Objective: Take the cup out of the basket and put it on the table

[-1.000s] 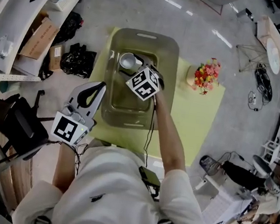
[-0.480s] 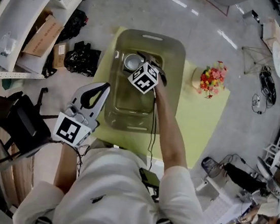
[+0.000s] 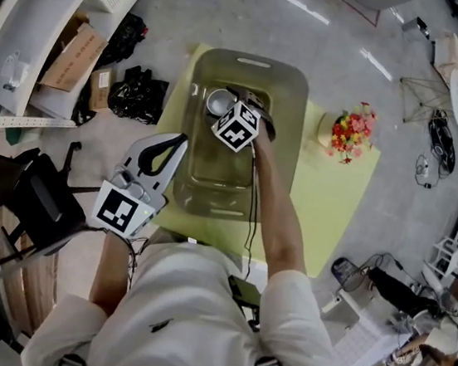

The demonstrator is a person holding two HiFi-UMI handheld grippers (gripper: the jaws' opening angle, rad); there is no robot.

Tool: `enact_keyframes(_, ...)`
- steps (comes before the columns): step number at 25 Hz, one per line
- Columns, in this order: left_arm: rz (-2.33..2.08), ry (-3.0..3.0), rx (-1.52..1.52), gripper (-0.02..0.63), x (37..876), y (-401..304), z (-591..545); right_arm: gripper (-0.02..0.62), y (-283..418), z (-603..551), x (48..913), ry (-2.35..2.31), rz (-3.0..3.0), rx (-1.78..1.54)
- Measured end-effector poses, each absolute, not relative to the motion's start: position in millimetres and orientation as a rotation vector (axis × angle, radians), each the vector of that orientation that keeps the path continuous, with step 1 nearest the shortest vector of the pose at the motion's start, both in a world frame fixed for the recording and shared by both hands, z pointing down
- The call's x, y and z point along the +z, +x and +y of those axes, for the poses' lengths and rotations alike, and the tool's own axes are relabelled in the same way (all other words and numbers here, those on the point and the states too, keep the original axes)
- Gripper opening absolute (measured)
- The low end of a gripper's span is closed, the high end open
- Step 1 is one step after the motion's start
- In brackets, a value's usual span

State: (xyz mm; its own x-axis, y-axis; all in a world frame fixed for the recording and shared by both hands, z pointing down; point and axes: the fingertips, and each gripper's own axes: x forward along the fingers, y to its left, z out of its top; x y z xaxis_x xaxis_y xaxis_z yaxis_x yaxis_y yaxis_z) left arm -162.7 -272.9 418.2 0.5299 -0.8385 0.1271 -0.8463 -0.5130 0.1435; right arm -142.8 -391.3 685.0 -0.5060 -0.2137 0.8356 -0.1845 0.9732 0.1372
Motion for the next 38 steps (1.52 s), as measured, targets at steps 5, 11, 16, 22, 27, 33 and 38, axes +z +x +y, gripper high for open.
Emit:
enact_keyframes(5,-1.424,2.593,0.078,0.011,421.6,-159.7,-278.4,0.374,-141.9,-391.8,686.7,0.273,-2.106,-0.045)
enact_keyframes(11,-1.411,2.593,0.090,0.011,424.7,-157.5,-282.1,0.368,-142.0,-393.7,679.4,0.284,-2.118,-0.047)
enact_keyframes(16,-1.408,2.604,0.084,0.011,421.1,-156.6,-283.8,0.367,-142.5,-390.0,661.6,0.299,-2.143,-0.060)
enact_keyframes(22,-1.402,2.622,0.085,0.011,415.8,-150.8,-282.1,0.367,-136.5,-377.7,634.1,0.323,-2.173,-0.077)
enact_keyframes(27,-1.387,2.649,0.095,0.011,411.1,-144.7,-279.2,0.367,-126.7,-369.3,606.5,0.367,-2.199,-0.094)
enact_keyframes(33,-1.364,2.671,0.113,0.011,410.8,-138.8,-275.7,0.368,-118.5,-361.4,577.9,0.407,-2.224,-0.123)
enact_keyframes(38,-1.348,2.691,0.105,0.011,405.2,-131.3,-270.0,0.368,-111.0,-352.0,553.2,0.445,-2.253,-0.153)
